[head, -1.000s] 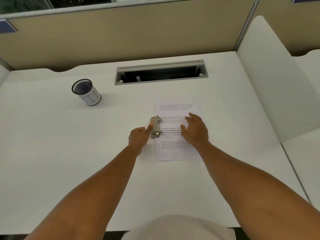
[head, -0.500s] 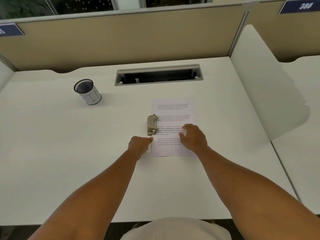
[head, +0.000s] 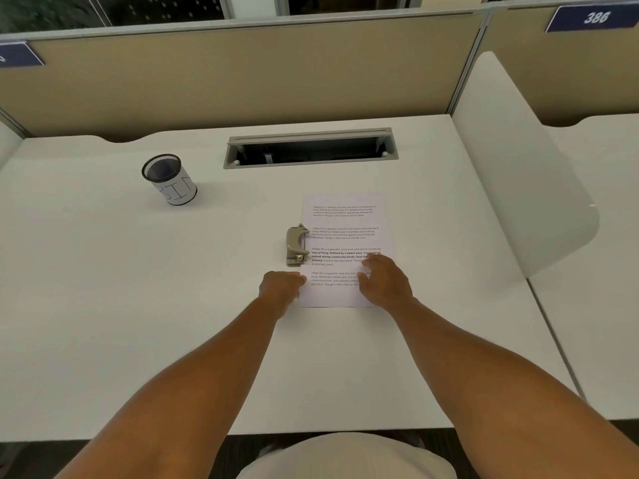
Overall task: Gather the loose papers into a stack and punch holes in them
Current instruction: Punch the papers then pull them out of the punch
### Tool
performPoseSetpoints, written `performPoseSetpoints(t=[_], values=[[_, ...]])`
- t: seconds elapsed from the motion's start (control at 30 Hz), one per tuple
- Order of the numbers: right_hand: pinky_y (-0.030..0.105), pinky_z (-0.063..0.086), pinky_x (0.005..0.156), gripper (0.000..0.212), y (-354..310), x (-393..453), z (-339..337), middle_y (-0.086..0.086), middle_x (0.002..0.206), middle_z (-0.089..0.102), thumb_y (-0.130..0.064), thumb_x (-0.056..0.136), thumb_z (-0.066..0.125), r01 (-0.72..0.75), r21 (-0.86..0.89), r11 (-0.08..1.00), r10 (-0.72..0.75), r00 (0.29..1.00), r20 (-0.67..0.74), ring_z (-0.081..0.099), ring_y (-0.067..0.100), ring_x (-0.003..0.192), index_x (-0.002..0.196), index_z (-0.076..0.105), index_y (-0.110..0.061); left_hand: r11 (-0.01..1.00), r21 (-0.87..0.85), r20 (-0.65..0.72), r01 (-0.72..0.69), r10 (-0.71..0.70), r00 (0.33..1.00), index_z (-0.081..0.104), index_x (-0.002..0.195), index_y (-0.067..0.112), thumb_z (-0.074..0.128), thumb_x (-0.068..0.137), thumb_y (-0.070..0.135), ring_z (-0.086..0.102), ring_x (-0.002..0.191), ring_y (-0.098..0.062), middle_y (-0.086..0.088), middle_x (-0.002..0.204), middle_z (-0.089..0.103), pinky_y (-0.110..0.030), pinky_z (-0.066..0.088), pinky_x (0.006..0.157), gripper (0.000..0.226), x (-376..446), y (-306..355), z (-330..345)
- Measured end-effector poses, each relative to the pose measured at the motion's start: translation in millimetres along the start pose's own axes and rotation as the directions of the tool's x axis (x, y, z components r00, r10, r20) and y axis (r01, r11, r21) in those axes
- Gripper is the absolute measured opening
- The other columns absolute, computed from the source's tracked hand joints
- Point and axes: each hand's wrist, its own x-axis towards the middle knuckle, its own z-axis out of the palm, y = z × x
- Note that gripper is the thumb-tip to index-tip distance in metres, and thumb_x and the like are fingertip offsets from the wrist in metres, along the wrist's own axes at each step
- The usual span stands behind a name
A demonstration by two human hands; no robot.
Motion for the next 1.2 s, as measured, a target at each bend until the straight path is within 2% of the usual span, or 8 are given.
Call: performPoseSetpoints(t=[0.23, 0.4, 0.5, 0.57, 0.63, 0.9, 1.07, 1.2], values=[[0.036, 0.032, 0.114, 0.043, 9, -2, -4, -0.005, 0.151, 0.040, -0.031, 0.093, 0.050, -0.016, 0.008, 1.000, 0.016, 1.000, -0.012, 0.030, 0.013, 0.142, 0.134, 0.053, -0.016, 0.999, -0.048, -0.010, -0.001, 0.000, 1.000, 0.067, 0.065, 0.017, 0.073, 0.084, 0.019, 0.052, 0.057, -0.020, -0.006, 0.067, 0.061, -0.026, 0.044, 0.062, 0.020, -1, 2, 17], [0.035, 0.031, 0.114, 0.043, 12, -3, -7, -0.005, 0.150, 0.041, -0.031, 0.093, 0.050, -0.023, 0.021, 0.999, 0.024, 1.000, -0.012, 0.033, 0.014, 0.140, 0.133, 0.055, -0.016, 0.997, -0.074, 0.043, -0.036, 0.039, 0.998, 0.066, 0.077, 0.020, 0.076, 0.083, 0.026, 0.069, 0.093, -0.027, -0.004, 0.094, 0.072, -0.038, 0.059, 0.087, 0.013, -2, 6, 26], [0.034, 0.033, 0.113, 0.040, 13, -3, -9, -0.005, 0.148, 0.044, -0.030, 0.092, 0.052, -0.025, 0.044, 0.999, 0.026, 0.999, -0.023, 0.037, 0.014, 0.138, 0.130, 0.057, -0.017, 0.996, -0.057, 0.101, -0.074, 0.079, 0.992, 0.071, 0.095, 0.020, 0.071, 0.087, 0.025, 0.066, 0.102, -0.024, -0.002, 0.108, 0.071, -0.036, 0.058, 0.085, 0.009, -5, 8, 29], [0.034, 0.036, 0.111, 0.039, 14, -4, -11, -0.004, 0.145, 0.048, -0.029, 0.091, 0.053, -0.033, 0.064, 0.997, 0.035, 0.999, -0.037, 0.043, 0.016, 0.134, 0.128, 0.058, -0.017, 0.995, -0.050, 0.133, -0.091, 0.097, 0.986, 0.070, 0.114, 0.019, 0.068, 0.090, 0.022, 0.064, 0.107, -0.025, -0.001, 0.115, 0.070, -0.037, 0.057, 0.087, 0.024, -7, 9, 30], [0.034, 0.039, 0.108, 0.038, 14, -4, -13, -0.004, 0.142, 0.051, -0.028, 0.091, 0.054, -0.033, 0.073, 0.997, 0.037, 0.998, -0.046, 0.047, 0.018, 0.130, 0.126, 0.059, -0.016, 0.994, -0.049, 0.159, -0.101, 0.107, 0.981, 0.068, 0.120, 0.020, 0.065, 0.092, 0.020, 0.064, 0.108, -0.025, -0.001, 0.117, 0.069, -0.035, 0.056, 0.085, 0.028, -9, 10, 31], [0.037, 0.041, 0.106, 0.040, 13, -1, -22, 0.002, 0.141, 0.049, -0.026, 0.091, 0.055, -0.081, 0.168, 0.982, 0.103, 0.986, -0.131, 0.047, 0.021, 0.129, 0.128, 0.056, -0.012, 0.989, -0.072, 0.224, -0.133, 0.146, 0.964, 0.062, 0.111, 0.027, 0.062, 0.095, 0.013, 0.064, 0.100, -0.023, 0.002, 0.113, 0.066, -0.036, 0.055, 0.084, 0.022, -10, 15, 35], [0.039, 0.043, 0.102, 0.045, 11, 4, -31, 0.007, 0.141, 0.046, -0.026, 0.089, 0.058, -0.164, 0.289, 0.943, 0.228, 0.952, -0.204, 0.046, 0.025, 0.128, 0.131, 0.052, -0.009, 0.979, -0.030, 0.212, -0.200, 0.202, 0.956, 0.058, 0.132, 0.018, 0.061, 0.095, 0.012, 0.062, 0.108, -0.025, 0.000, 0.122, 0.063, -0.039, 0.056, 0.092, 0.037, -8, 19, 29], [0.044, 0.045, 0.103, 0.050, 6, 11, -39, 0.010, 0.140, 0.045, -0.028, 0.090, 0.059, -0.241, 0.381, 0.893, 0.335, 0.921, -0.201, 0.049, 0.030, 0.126, 0.134, 0.048, -0.009, 0.969, -0.022, 0.191, -0.245, 0.244, 0.951, 0.059, 0.125, 0.020, 0.059, 0.096, 0.011, 0.062, 0.097, -0.019, 0.001, 0.119, 0.064, -0.031, 0.055, 0.077, 0.030, -5, 26, 20]])
